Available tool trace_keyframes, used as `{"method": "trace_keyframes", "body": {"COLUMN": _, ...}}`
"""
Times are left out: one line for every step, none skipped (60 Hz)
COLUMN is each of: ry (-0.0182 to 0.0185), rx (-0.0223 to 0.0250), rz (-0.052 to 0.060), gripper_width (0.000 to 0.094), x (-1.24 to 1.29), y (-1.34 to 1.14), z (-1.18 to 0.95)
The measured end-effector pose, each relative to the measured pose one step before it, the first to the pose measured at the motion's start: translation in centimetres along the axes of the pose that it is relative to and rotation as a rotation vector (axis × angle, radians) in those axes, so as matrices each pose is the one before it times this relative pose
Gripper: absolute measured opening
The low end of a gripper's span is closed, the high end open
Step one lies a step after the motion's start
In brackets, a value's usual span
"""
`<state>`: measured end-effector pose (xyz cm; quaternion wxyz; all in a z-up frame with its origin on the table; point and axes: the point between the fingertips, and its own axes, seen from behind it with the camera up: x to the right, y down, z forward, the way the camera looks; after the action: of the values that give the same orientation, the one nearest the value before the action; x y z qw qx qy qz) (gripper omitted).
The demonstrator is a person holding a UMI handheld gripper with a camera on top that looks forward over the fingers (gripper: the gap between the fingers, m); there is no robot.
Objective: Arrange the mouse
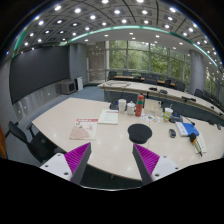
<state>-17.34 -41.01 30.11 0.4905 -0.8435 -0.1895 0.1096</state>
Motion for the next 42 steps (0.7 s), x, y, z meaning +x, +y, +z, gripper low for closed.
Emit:
{"method": "trace_keyframes", "body": {"ry": 0.00759, "rx": -0.00329, "rz": 0.0012, "gripper_width": 0.0855, "x": 0.246, "y": 0.143, "z": -0.015}}
{"method": "trace_keyframes", "body": {"ry": 0.00827, "rx": -0.00402, "rz": 0.0015, "gripper_width": 0.0855, "x": 0.312, "y": 0.204, "z": -0.004}}
{"method": "trace_keyframes", "body": {"ry": 0.00818, "rx": -0.00415, "rz": 0.0015, "gripper_width": 0.0855, "x": 0.377, "y": 0.272, "z": 0.023}}
{"method": "trace_keyframes", "body": {"ry": 0.00759, "rx": -0.0041, "rz": 0.002, "gripper_width": 0.0855, "x": 0.471, "y": 0.335, "z": 0.073}}
{"method": "trace_keyframes", "body": {"ry": 0.00677, "rx": -0.00407, "rz": 0.0023, "gripper_width": 0.0855, "x": 0.603, "y": 0.395, "z": 0.144}}
{"method": "trace_keyframes", "body": {"ry": 0.00634, "rx": -0.00375, "rz": 0.0031, "gripper_width": 0.0855, "x": 0.12, "y": 0.288, "z": -0.188}}
{"method": "trace_keyframes", "body": {"ry": 0.00234, "rx": -0.00188, "rz": 0.0039, "gripper_width": 0.0856, "x": 1.831, "y": 0.766, "z": 1.039}}
{"method": "trace_keyframes", "body": {"ry": 0.00729, "rx": -0.00587, "rz": 0.0044, "gripper_width": 0.0855, "x": 0.757, "y": 0.491, "z": 0.328}}
{"method": "trace_keyframes", "body": {"ry": 0.01071, "rx": -0.01039, "rz": 0.0049, "gripper_width": 0.0855, "x": 0.118, "y": 0.261, "z": -0.162}}
{"method": "trace_keyframes", "body": {"ry": 0.00804, "rx": -0.00866, "rz": 0.0052, "gripper_width": 0.0854, "x": 0.695, "y": 0.497, "z": 0.331}}
{"method": "trace_keyframes", "body": {"ry": 0.00787, "rx": -0.00863, "rz": 0.0052, "gripper_width": 0.0854, "x": 0.706, "y": 0.498, "z": 0.305}}
{"method": "trace_keyframes", "body": {"ry": 0.00786, "rx": -0.00801, "rz": 0.0058, "gripper_width": 0.0855, "x": 0.713, "y": 0.499, "z": 0.361}}
{"method": "trace_keyframes", "body": {"ry": 0.00836, "rx": -0.00832, "rz": 0.0061, "gripper_width": 0.0854, "x": 0.719, "y": 0.5, "z": 0.367}}
{"method": "trace_keyframes", "body": {"ry": 0.00755, "rx": -0.00908, "rz": 0.0069, "gripper_width": 0.0854, "x": 0.728, "y": 0.383, "z": 0.122}}
{"method": "trace_keyframes", "body": {"ry": 0.00921, "rx": -0.00768, "rz": 0.0051, "gripper_width": 0.0853, "x": 0.721, "y": 0.632, "z": 0.583}}
{"method": "trace_keyframes", "body": {"ry": 0.008, "rx": -0.00944, "rz": 0.0048, "gripper_width": 0.0853, "x": 0.7, "y": 0.53, "z": 0.416}}
{"method": "trace_keyframes", "body": {"ry": 0.00727, "rx": -0.01127, "rz": 0.0037, "gripper_width": 0.0853, "x": 0.769, "y": 0.438, "z": 0.321}}
{"method": "trace_keyframes", "body": {"ry": 0.0087, "rx": -0.01008, "rz": 0.0024, "gripper_width": 0.0855, "x": 0.802, "y": 0.525, "z": 0.52}}
{"method": "trace_keyframes", "body": {"ry": 0.0084, "rx": -0.00979, "rz": 0.002, "gripper_width": 0.0854, "x": 0.802, "y": 0.494, "z": 0.573}}
{"method": "trace_keyframes", "body": {"ry": 0.00958, "rx": -0.00831, "rz": 0.0017, "gripper_width": 0.0853, "x": 0.83, "y": 0.464, "z": 0.574}}
{"method": "trace_keyframes", "body": {"ry": 0.01075, "rx": -0.00711, "rz": 0.0013, "gripper_width": 0.0852, "x": 0.864, "y": 0.431, "z": 0.599}}
{"method": "trace_keyframes", "body": {"ry": 0.01173, "rx": -0.00804, "rz": 0.002, "gripper_width": 0.0852, "x": 0.8, "y": 0.386, "z": 0.739}}
{"method": "trace_keyframes", "body": {"ry": 0.01155, "rx": -0.00562, "rz": 0.0008, "gripper_width": 0.0853, "x": 1.02, "y": 0.57, "z": 0.535}}
{"method": "trace_keyframes", "body": {"ry": 0.01263, "rx": -0.00991, "rz": 0.0021, "gripper_width": 0.0853, "x": 0.828, "y": 0.243, "z": 0.821}}
{"method": "trace_keyframes", "body": {"ry": 0.01106, "rx": -0.00613, "rz": 0.0022, "gripper_width": 0.0853, "x": 0.891, "y": 0.319, "z": 0.729}}
{"method": "trace_keyframes", "body": {"ry": 0.01086, "rx": -0.00455, "rz": 0.0026, "gripper_width": 0.0856, "x": 0.879, "y": 0.229, "z": 0.745}}
{"method": "trace_keyframes", "body": {"ry": 0.00981, "rx": -0.00338, "rz": 0.0028, "gripper_width": 0.0854, "x": 0.863, "y": 0.175, "z": 0.788}}
{"method": "trace_keyframes", "body": {"ry": 0.00908, "rx": -0.00241, "rz": 0.0029, "gripper_width": 0.0858, "x": 0.839, "y": 0.11, "z": 0.763}}
{"method": "trace_keyframes", "body": {"ry": 0.00851, "rx": -0.00071, "rz": 0.0029, "gripper_width": 0.0858, "x": 0.819, "y": 0.007, "z": 0.854}}
{"method": "trace_keyframes", "body": {"ry": 0.00758, "rx": 0.00011, "rz": 0.0026, "gripper_width": 0.0855, "x": 0.815, "y": -0.03, "z": 0.838}}
{"method": "trace_keyframes", "body": {"ry": 0.00582, "rx": -0.00026, "rz": 0.0019, "gripper_width": 0.0857, "x": 0.912, "y": -0.213, "z": 1.153}}
{"method": "trace_keyframes", "body": {"ry": 0.00609, "rx": 0.00325, "rz": 0.0023, "gripper_width": 0.0856, "x": 0.712, "y": -0.1, "z": 0.86}}
{"method": "trace_keyframes", "body": {"ry": 0.00409, "rx": 0.00485, "rz": 0.0004, "gripper_width": 0.0857, "x": 0.861, "y": -0.068, "z": 0.655}}
{"method": "trace_keyframes", "body": {"ry": 0.00554, "rx": 0.00591, "rz": 0.0005, "gripper_width": 0.0857, "x": 0.714, "y": -0.247, "z": 0.976}}
{"method": "trace_keyframes", "body": {"ry": 0.00734, "rx": 0.00688, "rz": 0.0005, "gripper_width": 0.0856, "x": 0.592, "y": -0.409, "z": 1.206}}
{"method": "trace_keyframes", "body": {"ry": 0.00635, "rx": 0.00785, "rz": -0.0001, "gripper_width": 0.0856, "x": 0.745, "y": -0.351, "z": 1.028}}
{"method": "trace_keyframes", "body": {"ry": 0.00674, "rx": 0.00762, "rz": -0.0001, "gripper_width": 0.0856, "x": 0.73, "y": -0.362, "z": 1.037}}
{"method": "trace_keyframes", "body": {"ry": 0.00717, "rx": 0.00472, "rz": -0.0002, "gripper_width": 0.0855, "x": 0.619, "y": -0.531, "z": 1.152}}
{"method": "trace_keyframes", "body": {"ry": 0.00469, "rx": 0.00619, "rz": -0.0002, "gripper_width": 0.0856, "x": 0.905, "y": -0.145, "z": 1.014}}
{"method": "trace_keyframes", "body": {"ry": 0.00625, "rx": 0.00349, "rz": 0.0007, "gripper_width": 0.0858, "x": 0.691, "y": -0.299, "z": 1.08}}
{"method": "trace_keyframes", "body": {"ry": 0.00586, "rx": 0.00404, "rz": 0.0015, "gripper_width": 0.0858, "x": 0.663, "y": -0.342, "z": 1.067}}
{"method": "trace_keyframes", "body": {"ry": 0.00481, "rx": 0.00723, "rz": 0.0025, "gripper_width": 0.0857, "x": 0.613, "y": -0.428, "z": 1.066}}
